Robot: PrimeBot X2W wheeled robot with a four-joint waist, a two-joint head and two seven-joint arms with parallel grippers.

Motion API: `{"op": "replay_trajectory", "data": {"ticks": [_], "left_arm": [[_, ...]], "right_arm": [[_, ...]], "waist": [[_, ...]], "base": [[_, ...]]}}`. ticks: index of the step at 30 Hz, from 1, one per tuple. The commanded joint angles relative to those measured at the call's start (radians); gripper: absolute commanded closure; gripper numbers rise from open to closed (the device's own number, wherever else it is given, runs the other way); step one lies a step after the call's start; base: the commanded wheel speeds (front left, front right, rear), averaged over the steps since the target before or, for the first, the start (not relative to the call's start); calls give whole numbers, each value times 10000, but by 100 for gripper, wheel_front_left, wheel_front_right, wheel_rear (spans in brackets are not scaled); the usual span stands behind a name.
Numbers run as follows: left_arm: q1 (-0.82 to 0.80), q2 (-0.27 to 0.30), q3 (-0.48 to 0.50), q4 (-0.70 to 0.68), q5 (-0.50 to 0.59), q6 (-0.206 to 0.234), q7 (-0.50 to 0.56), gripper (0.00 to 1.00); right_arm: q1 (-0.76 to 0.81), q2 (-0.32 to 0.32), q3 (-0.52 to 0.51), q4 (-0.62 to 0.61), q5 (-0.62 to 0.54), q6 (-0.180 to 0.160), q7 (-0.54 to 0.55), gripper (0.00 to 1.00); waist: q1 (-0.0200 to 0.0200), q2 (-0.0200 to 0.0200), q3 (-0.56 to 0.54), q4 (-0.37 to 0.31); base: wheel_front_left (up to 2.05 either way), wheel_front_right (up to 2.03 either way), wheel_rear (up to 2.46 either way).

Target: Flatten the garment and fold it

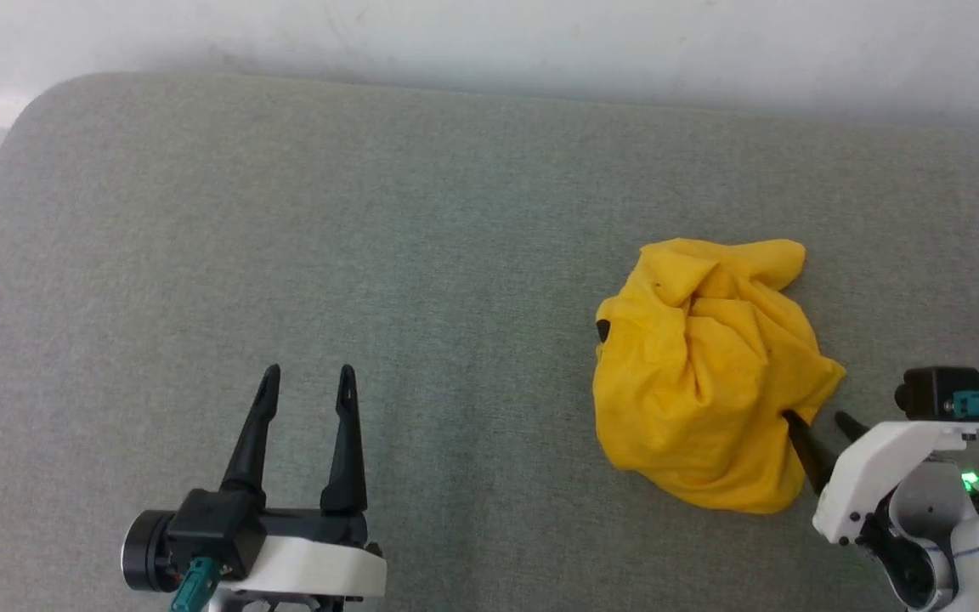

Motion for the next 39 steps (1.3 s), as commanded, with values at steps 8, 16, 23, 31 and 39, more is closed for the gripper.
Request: {"op": "replay_trajectory", "data": {"ticks": [8,16,23,31,39], "left_arm": [[-278,-70,8,72,157,-96,-47,0],[-182,-119,61,109,126,-47,-47,0],[-104,-138,250,101,153,-9,-47,0],[-81,-148,329,12,280,-66,-47,0],[70,-104,447,56,381,-108,-47,0]], "right_arm": [[-804,-117,495,1003,-73,-9,-405,100],[-1139,-372,453,536,-366,-9,-865,100],[-1632,-824,-186,-1156,-267,-9,-889,100],[-609,-911,-3186,-2738,-961,-9,-560,100],[1755,441,-3626,-2233,-1003,-9,-189,100]], "waist": [[0,1,182,340],[0,1,7,89],[0,1,-243,-475],[0,1,-209,-731],[0,1,-74,-939]], "base": [[0,0,0],[0,0,0],[0,0,0],[0,0,0],[0,0,0]]}}
